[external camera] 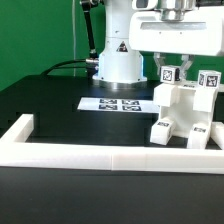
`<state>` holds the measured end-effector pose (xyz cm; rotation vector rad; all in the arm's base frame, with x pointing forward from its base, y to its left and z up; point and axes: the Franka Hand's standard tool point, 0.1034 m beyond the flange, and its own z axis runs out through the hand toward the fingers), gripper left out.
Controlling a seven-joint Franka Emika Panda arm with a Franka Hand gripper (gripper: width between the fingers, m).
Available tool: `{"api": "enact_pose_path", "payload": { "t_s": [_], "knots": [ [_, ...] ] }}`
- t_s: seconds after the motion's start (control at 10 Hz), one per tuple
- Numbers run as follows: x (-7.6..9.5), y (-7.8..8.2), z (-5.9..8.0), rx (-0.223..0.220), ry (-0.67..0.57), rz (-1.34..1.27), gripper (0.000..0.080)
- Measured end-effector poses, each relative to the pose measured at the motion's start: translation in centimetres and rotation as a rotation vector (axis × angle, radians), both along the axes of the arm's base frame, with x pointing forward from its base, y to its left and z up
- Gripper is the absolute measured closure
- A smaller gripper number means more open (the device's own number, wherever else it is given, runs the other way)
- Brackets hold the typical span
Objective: Assemble chair
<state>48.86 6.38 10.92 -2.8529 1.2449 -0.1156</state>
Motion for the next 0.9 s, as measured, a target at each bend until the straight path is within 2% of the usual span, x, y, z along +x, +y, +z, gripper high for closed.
{"api": "enact_pose_path", "payload": {
  "t_s": [0.9],
  "knots": [
    [-0.03,-0.03,-0.06,0.08,0.005,-0.569,0.0524]
  ]
}}
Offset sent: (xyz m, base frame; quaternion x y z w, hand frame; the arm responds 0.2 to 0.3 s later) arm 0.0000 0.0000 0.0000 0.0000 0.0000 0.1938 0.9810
